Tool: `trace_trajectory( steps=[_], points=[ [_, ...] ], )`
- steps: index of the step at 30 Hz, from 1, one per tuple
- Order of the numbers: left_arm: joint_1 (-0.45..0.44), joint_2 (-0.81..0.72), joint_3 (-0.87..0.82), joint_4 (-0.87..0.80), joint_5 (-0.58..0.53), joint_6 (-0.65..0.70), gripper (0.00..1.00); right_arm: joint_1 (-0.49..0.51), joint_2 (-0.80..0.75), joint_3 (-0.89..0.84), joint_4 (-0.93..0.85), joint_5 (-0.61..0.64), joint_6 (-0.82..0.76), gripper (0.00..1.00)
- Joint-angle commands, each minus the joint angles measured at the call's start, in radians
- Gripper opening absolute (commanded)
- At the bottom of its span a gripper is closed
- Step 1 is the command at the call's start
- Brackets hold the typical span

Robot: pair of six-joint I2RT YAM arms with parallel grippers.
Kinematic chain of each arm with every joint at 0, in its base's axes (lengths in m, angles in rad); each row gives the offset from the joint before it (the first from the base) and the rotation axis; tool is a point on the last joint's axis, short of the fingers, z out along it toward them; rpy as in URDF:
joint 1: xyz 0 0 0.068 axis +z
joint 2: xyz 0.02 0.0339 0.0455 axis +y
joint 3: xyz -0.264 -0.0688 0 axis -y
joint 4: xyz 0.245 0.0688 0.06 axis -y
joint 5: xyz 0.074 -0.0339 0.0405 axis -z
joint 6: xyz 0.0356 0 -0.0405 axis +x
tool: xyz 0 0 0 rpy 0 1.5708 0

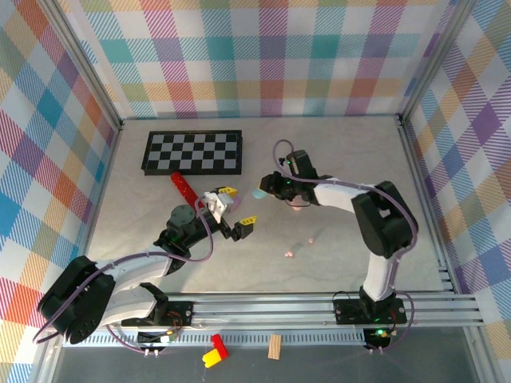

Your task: Insert the wireless bluetooth earbuds into the charging case

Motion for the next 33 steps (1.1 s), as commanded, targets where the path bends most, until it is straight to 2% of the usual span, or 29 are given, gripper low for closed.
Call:
trace_trajectory(
  steps=[1, 8, 13, 20, 26, 30, 33],
  points=[
    [0.005, -0.028, -0.011, -0.044, -0.026, 0.020, 1.00, 0.040, 0.072, 0.064, 0.008, 0.019, -0.023, 0.15],
    [0.005, -0.035, -0.004, -0.092, -0.039, 0.024, 1.00, 0.064, 0.131, 0.116, -0.054, 0.082, -0.060, 0.23],
    [0.005, -0.027, 0.015, -0.132, -0.054, 0.024, 1.00, 0.061, 0.087, 0.118, -0.139, 0.152, -0.132, 0.42],
    [0.005, 0.016, 0.059, -0.188, -0.056, 0.041, 1.00, 0.034, -0.094, 0.048, -0.208, 0.217, -0.258, 0.64],
    [0.005, 0.034, 0.068, -0.187, -0.048, 0.040, 1.00, 0.017, -0.241, -0.026, -0.364, 0.394, -0.444, 0.73],
    [0.007, 0.043, 0.066, -0.178, -0.043, 0.039, 1.00, 0.015, -0.260, -0.032, -0.494, 0.537, -0.597, 0.76],
    [0.008, 0.048, 0.064, -0.173, -0.041, 0.039, 1.00, 0.014, -0.240, -0.017, -0.569, 0.600, -0.652, 0.75]
  ],
)
